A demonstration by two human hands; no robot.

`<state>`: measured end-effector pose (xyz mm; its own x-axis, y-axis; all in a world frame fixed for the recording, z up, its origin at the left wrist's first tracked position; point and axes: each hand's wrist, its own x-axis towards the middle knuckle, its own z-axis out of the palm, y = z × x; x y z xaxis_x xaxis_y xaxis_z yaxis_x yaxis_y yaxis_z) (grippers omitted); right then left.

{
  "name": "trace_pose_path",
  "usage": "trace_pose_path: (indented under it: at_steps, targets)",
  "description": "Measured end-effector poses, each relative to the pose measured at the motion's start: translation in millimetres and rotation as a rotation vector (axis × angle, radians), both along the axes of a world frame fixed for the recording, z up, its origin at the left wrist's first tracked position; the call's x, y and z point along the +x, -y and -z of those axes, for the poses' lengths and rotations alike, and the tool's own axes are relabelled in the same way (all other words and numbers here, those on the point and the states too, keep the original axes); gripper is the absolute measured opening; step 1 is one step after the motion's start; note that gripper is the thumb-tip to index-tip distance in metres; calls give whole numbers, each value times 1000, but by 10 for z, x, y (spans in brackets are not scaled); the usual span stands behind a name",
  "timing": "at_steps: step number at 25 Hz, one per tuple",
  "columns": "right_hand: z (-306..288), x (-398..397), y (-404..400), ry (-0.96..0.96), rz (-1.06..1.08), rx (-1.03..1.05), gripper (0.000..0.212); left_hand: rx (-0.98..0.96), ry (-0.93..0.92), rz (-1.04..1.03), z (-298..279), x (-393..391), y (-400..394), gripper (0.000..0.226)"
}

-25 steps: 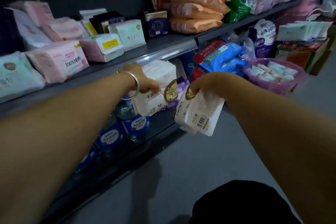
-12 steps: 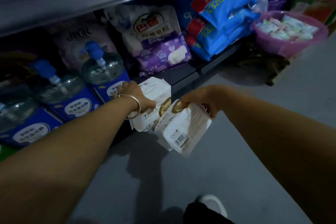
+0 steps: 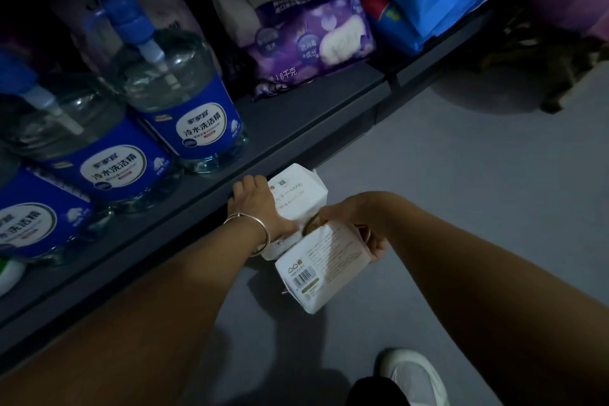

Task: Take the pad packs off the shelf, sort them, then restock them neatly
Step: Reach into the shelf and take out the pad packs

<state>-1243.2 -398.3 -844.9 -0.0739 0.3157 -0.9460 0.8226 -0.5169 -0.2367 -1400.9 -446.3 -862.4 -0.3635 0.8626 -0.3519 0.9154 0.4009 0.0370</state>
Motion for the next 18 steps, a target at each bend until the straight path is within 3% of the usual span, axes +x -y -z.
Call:
trace_pose_path:
  at_steps: [4,10,14,18]
  targets:
    - [132,-157,82,-52,2,-36,34,16,-115,110,145,-75,95,91]
    - [120,-320,135,-116,1,-13,43,-30,-190,229,131,-161,128,60]
    - [-156,-285,119,-100,-249,299,43,-46,-111,210,-112,-171,88,60]
    - [-728,-353,-3,-66,-508,637,39,38,-38,212,-722,-200,15,55]
